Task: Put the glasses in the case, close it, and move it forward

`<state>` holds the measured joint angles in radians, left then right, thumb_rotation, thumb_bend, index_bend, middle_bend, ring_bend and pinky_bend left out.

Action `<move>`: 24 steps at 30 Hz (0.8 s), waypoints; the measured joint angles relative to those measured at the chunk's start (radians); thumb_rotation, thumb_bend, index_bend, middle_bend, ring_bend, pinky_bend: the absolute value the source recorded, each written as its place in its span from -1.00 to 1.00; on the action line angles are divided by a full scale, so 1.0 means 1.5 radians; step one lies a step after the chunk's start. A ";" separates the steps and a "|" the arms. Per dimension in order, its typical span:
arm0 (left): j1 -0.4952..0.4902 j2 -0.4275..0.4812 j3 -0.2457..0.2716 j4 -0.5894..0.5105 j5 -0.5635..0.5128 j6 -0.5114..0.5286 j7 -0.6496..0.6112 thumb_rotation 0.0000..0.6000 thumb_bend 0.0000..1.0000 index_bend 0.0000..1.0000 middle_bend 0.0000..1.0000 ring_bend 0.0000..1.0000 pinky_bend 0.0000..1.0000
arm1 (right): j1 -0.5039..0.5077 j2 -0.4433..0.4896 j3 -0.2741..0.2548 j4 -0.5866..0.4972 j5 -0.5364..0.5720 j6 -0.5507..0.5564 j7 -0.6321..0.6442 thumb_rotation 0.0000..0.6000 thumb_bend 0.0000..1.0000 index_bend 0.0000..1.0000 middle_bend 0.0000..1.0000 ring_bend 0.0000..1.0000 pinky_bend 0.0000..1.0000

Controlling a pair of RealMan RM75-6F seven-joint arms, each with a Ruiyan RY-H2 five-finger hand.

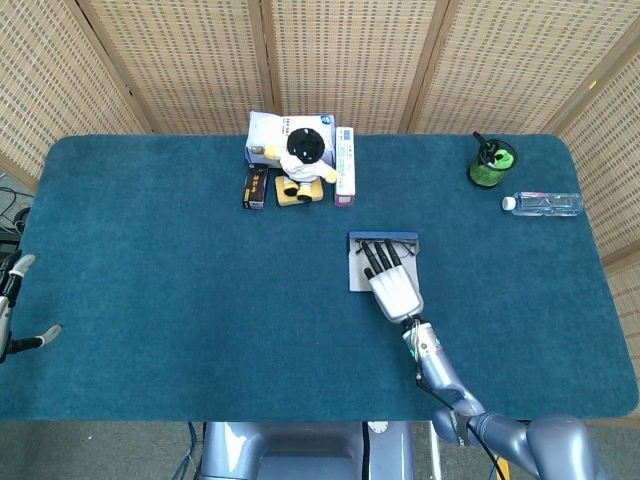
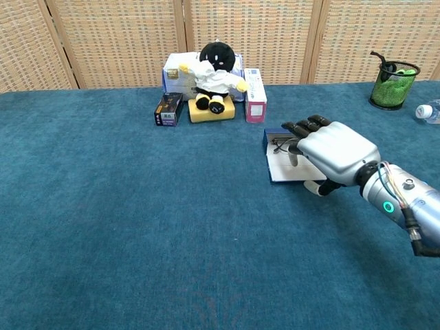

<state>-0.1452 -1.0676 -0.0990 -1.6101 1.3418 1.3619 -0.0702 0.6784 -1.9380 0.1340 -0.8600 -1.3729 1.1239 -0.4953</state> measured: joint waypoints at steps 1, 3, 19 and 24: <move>0.000 0.000 0.000 0.000 -0.001 -0.001 0.000 1.00 -1.00 -1.00 -1.00 -1.00 -1.00 | 0.001 -0.002 0.003 0.004 0.000 0.001 0.005 1.00 -0.17 -0.25 -1.00 -1.00 -1.00; -0.001 0.000 0.000 0.001 -0.002 -0.002 0.000 1.00 -1.00 -1.00 -1.00 -1.00 -1.00 | 0.004 -0.005 0.010 0.013 -0.001 0.004 0.016 1.00 -0.17 -0.25 -1.00 -1.00 -1.00; -0.004 0.000 -0.004 0.003 -0.011 -0.010 -0.003 1.00 -1.00 -1.00 -1.00 -1.00 -1.00 | 0.047 -0.027 0.064 0.084 0.025 -0.028 0.040 1.00 -0.17 -0.25 -1.00 -1.00 -1.00; -0.007 0.001 -0.006 0.005 -0.017 -0.017 -0.006 1.00 -1.00 -1.00 -1.00 -1.00 -1.00 | 0.066 -0.037 0.083 0.118 0.042 -0.048 0.045 1.00 -0.17 -0.25 -1.00 -1.00 -1.00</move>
<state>-0.1550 -1.0656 -0.1076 -1.6025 1.3165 1.3360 -0.0785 0.7770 -1.9929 0.2587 -0.6833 -1.3101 1.0516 -0.4279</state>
